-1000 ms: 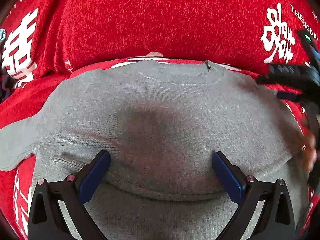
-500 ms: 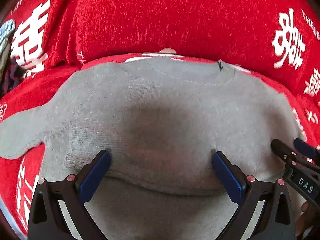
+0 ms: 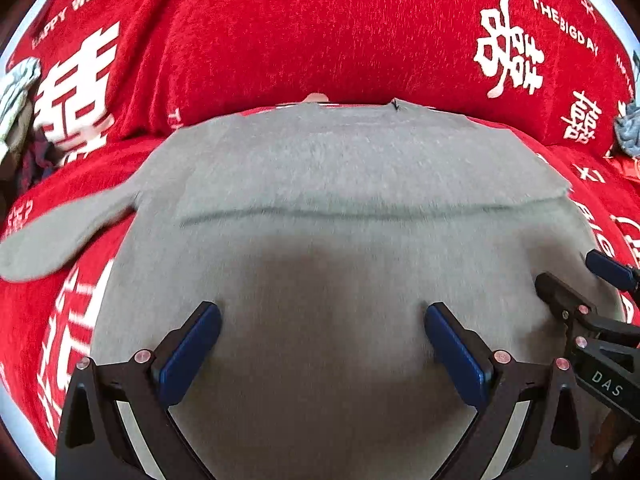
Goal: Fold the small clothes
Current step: 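Move the left gripper out to the other sleeve's cuff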
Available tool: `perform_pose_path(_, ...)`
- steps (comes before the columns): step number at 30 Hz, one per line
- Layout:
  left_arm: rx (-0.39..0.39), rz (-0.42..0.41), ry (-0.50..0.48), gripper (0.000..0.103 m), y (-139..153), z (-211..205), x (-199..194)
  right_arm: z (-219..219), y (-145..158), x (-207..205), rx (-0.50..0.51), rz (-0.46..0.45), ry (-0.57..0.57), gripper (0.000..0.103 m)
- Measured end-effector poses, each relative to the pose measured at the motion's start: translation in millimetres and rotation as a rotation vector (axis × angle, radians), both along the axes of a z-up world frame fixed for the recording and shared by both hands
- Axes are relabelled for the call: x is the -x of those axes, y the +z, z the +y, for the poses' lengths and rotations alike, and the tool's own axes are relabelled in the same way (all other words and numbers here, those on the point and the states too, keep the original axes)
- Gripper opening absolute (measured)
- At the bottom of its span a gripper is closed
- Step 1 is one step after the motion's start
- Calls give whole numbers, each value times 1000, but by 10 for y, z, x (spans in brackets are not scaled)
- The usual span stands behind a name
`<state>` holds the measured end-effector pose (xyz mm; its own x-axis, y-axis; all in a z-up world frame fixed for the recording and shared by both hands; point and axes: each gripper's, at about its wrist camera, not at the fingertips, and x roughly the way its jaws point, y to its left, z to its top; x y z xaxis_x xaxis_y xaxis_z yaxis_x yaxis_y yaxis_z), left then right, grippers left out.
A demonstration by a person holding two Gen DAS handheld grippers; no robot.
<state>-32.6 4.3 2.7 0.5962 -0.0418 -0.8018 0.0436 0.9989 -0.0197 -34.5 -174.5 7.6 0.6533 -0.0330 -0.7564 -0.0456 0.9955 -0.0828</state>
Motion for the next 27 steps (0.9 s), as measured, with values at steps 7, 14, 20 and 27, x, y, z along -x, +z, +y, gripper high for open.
perform_pose_path(7,-11,-30,-20,102,0,47,518,-3,-41,552,-11,-34,38,82)
perform_pose_path(14,66,-17,165,102,149,728,372,62,99,570,-42,-6,84,83)
perform_pose_path(20,151,77,522,102,-45,1924,51,460,125,325,-6,-22,159,83)
perform_pose_path(27,210,64,831,102,-131,3274,-61,874,133,144,20,-25,217,83)
